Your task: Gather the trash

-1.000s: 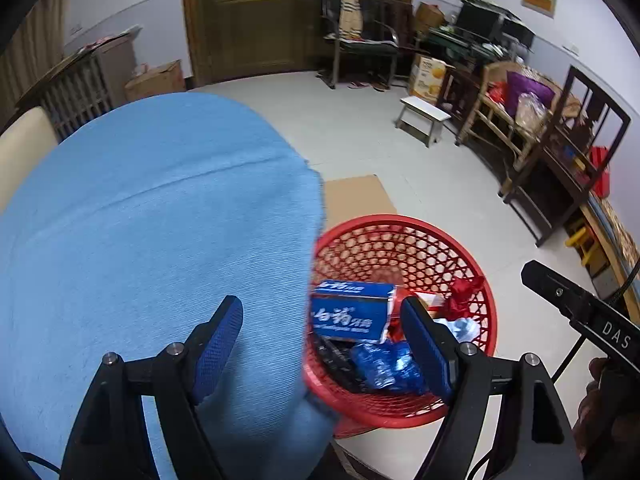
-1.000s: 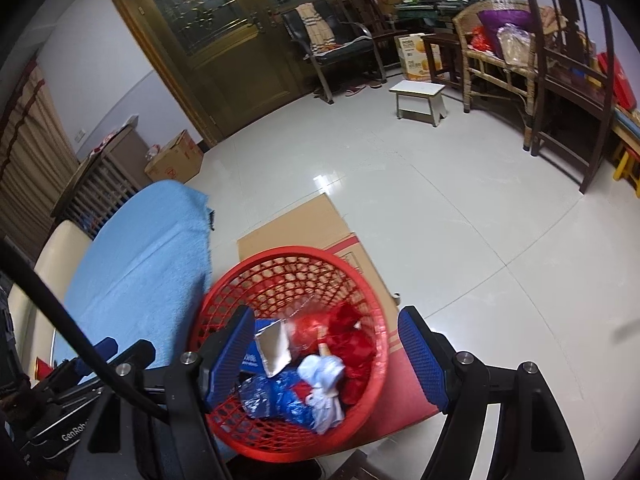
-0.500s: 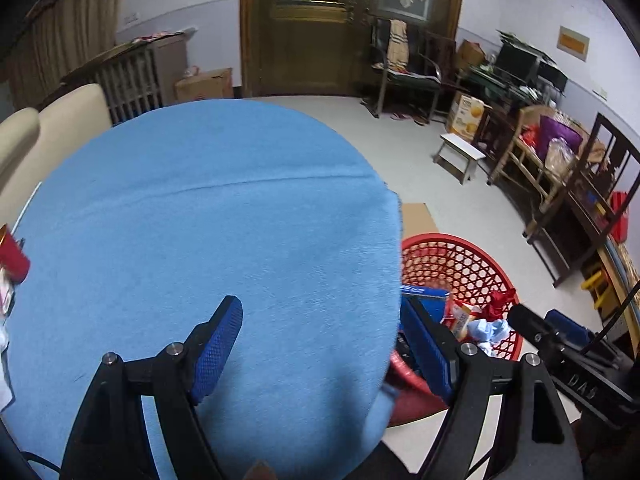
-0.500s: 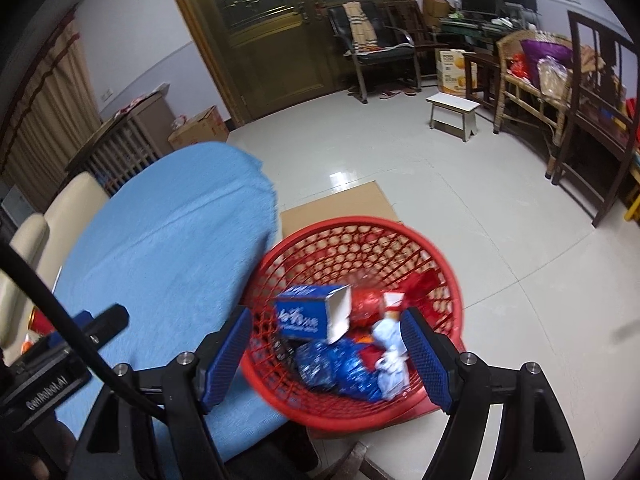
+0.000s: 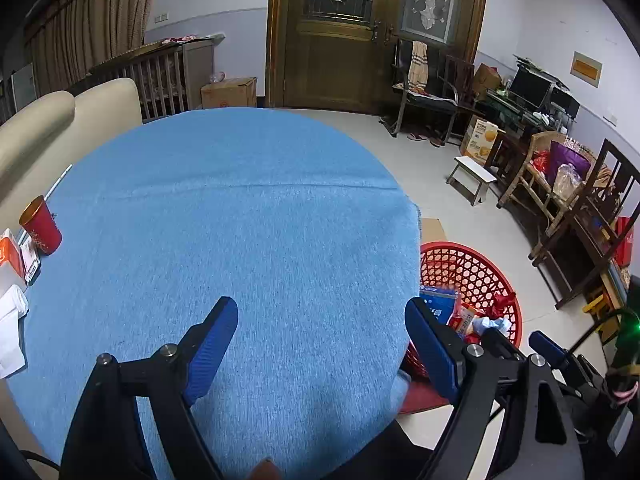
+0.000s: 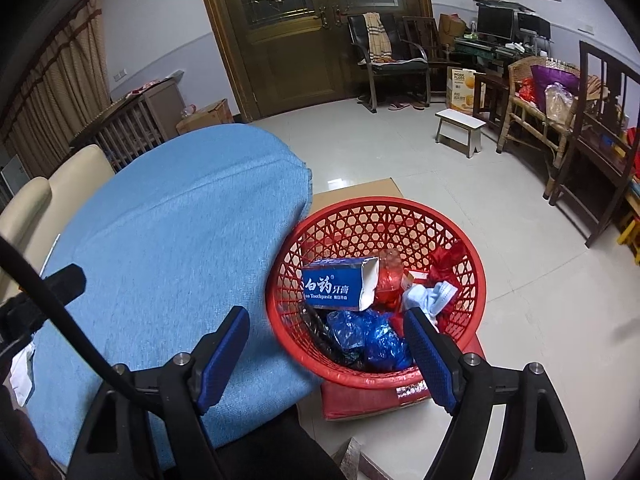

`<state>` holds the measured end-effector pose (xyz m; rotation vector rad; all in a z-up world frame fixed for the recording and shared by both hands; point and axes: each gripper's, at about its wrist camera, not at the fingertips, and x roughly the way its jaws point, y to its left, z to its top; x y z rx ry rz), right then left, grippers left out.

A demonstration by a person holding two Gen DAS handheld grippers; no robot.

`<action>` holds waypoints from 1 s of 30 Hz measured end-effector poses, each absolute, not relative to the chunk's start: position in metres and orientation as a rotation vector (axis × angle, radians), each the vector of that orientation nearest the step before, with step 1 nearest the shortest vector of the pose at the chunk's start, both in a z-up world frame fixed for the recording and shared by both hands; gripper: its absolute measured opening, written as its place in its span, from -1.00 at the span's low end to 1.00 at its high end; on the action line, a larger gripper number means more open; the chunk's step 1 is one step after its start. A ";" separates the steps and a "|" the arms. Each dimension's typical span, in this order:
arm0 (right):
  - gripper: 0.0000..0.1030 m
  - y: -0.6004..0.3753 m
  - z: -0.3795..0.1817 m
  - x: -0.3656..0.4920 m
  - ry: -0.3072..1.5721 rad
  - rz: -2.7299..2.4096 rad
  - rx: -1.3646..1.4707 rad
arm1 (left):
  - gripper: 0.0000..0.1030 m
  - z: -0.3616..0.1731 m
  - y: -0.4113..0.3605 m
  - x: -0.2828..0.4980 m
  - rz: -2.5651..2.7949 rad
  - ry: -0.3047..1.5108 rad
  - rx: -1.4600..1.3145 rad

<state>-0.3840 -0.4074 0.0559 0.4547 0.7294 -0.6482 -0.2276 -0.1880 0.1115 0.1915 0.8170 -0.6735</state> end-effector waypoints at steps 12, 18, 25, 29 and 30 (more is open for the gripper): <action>0.59 -0.405 0.057 -0.384 0.720 -0.652 0.457 | 0.67 0.110 -0.187 -0.230 -0.676 0.801 0.207; 0.59 -0.406 0.057 -0.384 0.718 -0.653 0.460 | 0.67 0.110 -0.185 -0.233 -0.681 0.796 0.213; 0.60 -0.404 0.059 -0.384 0.711 -0.651 0.449 | 0.67 0.110 -0.185 -0.234 -0.677 0.791 0.215; 0.60 -0.404 0.059 -0.384 0.711 -0.650 0.447 | 0.67 0.109 -0.186 -0.235 -0.677 0.792 0.219; 0.60 -0.404 0.059 -0.384 0.711 -0.651 0.448 | 0.67 0.109 -0.187 -0.235 -0.677 0.792 0.219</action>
